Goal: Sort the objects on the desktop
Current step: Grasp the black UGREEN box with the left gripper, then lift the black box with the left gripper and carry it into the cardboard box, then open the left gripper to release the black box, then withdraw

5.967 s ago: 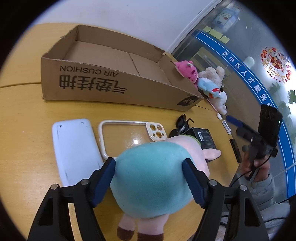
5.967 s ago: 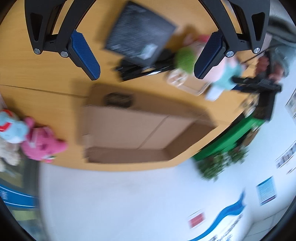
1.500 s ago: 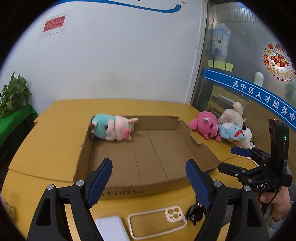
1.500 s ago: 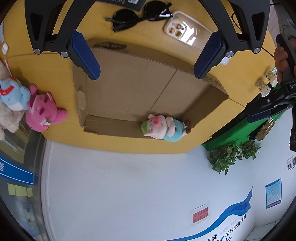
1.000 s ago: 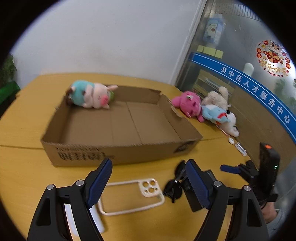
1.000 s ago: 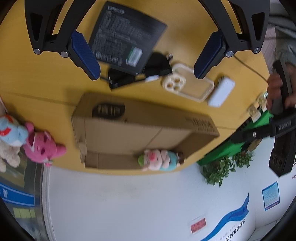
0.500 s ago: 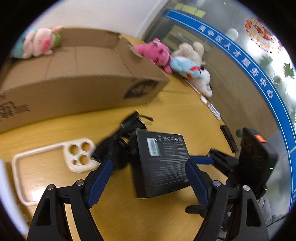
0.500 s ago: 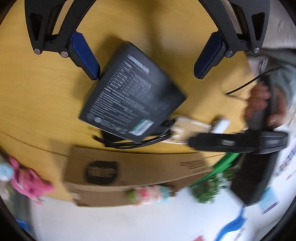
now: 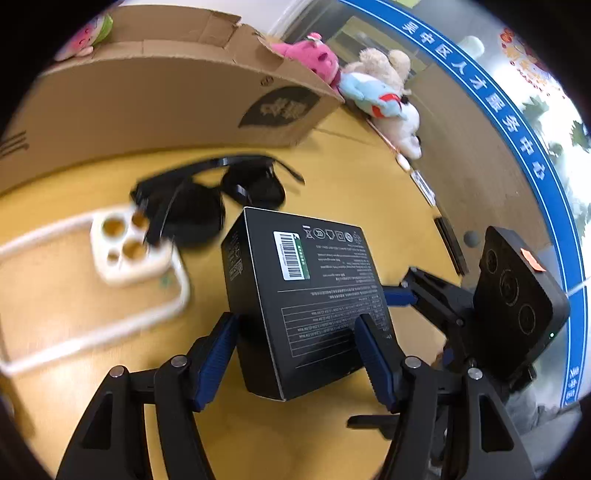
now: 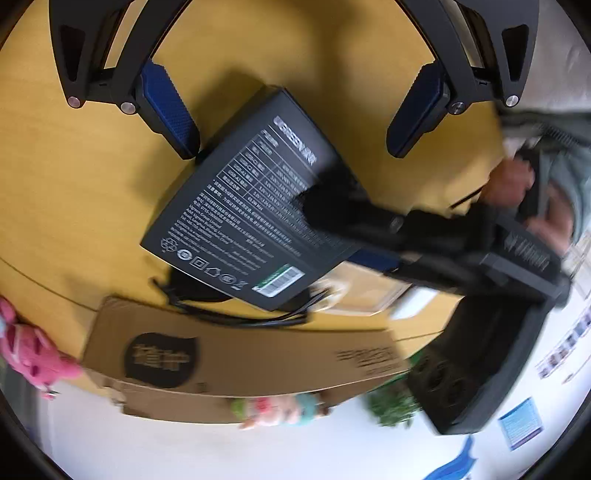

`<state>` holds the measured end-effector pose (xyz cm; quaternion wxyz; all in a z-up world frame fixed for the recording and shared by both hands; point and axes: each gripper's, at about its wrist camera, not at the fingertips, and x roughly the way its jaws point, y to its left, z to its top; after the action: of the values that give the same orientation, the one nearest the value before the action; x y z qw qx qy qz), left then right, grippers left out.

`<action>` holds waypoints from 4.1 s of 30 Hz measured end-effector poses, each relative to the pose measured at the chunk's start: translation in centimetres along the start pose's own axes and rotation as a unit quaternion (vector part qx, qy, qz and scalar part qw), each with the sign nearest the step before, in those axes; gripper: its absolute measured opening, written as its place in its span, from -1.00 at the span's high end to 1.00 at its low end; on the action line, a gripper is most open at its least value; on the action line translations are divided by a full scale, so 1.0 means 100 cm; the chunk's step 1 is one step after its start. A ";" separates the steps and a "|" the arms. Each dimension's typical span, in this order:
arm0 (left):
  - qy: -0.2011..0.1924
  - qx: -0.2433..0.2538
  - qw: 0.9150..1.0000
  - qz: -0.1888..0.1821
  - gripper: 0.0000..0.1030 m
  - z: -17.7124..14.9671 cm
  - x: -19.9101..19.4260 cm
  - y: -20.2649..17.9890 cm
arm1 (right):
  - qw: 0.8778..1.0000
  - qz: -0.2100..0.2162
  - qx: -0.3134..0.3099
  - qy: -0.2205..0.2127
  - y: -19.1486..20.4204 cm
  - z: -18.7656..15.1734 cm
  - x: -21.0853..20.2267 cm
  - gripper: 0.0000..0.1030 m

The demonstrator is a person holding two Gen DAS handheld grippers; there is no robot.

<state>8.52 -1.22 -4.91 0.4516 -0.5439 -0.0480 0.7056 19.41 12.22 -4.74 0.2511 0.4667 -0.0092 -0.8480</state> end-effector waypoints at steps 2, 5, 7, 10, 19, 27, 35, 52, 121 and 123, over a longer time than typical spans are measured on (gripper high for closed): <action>0.011 -0.003 1.000 -0.005 -0.24 -0.008 -0.003 0.001 | 1.000 0.005 -0.028 0.002 0.009 -0.007 -0.005 -0.98; 0.008 -0.015 1.000 0.012 -0.28 -0.007 -0.003 0.007 | 0.998 -0.029 -0.052 0.004 0.010 -0.008 -0.005 -0.98; 0.000 -0.027 1.000 0.012 -0.28 0.001 -0.003 0.014 | 0.998 -0.045 -0.044 0.005 0.001 -0.005 -0.001 -0.99; 0.004 -0.044 0.999 -0.021 -0.28 0.010 0.008 0.022 | 0.998 -0.045 -0.047 -0.001 -0.003 0.001 0.005 -0.96; -0.033 -0.009 0.999 0.030 0.01 0.011 -0.017 0.004 | 0.996 -0.076 -0.044 -0.022 0.009 0.005 0.011 -0.78; -0.100 0.007 0.994 0.049 0.01 0.025 -0.064 -0.013 | 0.992 -0.078 -0.062 -0.082 0.029 0.033 -0.012 -0.77; -0.196 0.054 0.976 0.078 0.01 0.077 -0.128 -0.027 | 0.979 -0.096 -0.114 -0.142 0.040 0.112 -0.042 -0.77; -0.298 0.104 0.943 0.108 0.01 0.217 -0.222 -0.018 | 0.941 -0.128 -0.210 -0.233 0.038 0.314 -0.083 -0.77; -0.301 0.069 0.903 0.298 -0.57 0.071 -0.224 0.010 | 0.986 -0.081 -0.048 -0.135 -0.032 0.199 -0.054 -0.99; -0.288 0.057 0.912 0.286 -0.56 0.062 -0.213 0.013 | 0.990 -0.074 -0.065 -0.100 -0.032 0.184 -0.043 -0.99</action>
<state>2.73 -14.03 12.30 0.2276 -0.2803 0.0220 0.9323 5.31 12.87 8.17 0.2149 0.3617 0.0552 -0.9055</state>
